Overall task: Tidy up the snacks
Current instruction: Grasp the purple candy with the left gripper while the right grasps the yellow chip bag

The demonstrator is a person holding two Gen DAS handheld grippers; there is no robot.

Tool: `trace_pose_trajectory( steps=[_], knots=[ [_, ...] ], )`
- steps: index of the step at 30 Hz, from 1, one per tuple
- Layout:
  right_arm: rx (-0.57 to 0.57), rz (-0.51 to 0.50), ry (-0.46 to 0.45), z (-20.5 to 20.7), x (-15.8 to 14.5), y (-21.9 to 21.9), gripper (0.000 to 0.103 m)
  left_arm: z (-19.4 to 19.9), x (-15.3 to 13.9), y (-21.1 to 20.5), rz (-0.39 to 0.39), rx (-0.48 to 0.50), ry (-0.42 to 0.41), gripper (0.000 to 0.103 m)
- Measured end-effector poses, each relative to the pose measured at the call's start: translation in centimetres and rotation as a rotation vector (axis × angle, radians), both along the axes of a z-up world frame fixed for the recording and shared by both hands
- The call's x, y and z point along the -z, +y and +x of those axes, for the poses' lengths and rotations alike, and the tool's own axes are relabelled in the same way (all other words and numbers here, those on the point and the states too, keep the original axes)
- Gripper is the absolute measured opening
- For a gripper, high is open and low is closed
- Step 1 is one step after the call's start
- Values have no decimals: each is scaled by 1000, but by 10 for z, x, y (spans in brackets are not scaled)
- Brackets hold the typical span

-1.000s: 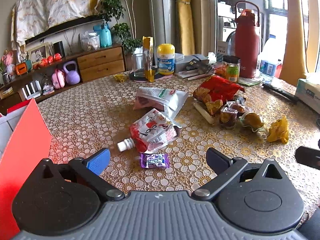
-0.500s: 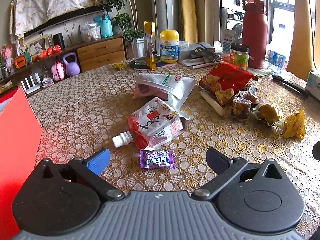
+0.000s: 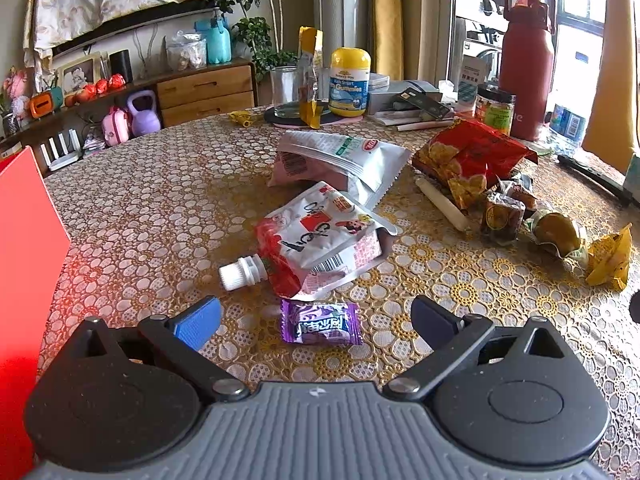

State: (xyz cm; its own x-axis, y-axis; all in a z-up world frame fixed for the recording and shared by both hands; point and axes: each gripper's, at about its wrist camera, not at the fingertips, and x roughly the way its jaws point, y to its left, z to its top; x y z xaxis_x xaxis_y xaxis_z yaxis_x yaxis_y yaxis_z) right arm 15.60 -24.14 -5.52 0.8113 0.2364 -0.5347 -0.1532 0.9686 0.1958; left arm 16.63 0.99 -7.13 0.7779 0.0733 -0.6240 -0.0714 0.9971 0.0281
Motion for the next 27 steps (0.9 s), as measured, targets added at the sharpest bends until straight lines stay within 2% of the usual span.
trace_pose_trajectory(
  steps=[7, 9, 13, 15, 25, 26, 27],
  knots=[
    [4, -12, -5, 9, 2, 2, 103, 1, 6, -2, -6, 27, 1, 77],
    [6, -20, -11, 13, 2, 2, 103, -1, 5, -4, -9, 41, -5, 60],
    [12, -34, -15, 22, 4, 3, 103, -2, 4, -7, -12, 49, -13, 48],
    [12, -43, -22, 25, 4, 4, 103, -4, 4, -8, -17, 49, -20, 35],
    [30, -84, -28, 50, 7, 4, 103, -9, -1, -5, -12, 49, -29, 31],
    [33, -86, -26, 53, 8, 3, 101, -9, -2, -4, -11, 49, -30, 31],
    [37, -86, -22, 55, 10, 2, 94, -10, -3, -3, -11, 48, -31, 31]
  ],
)
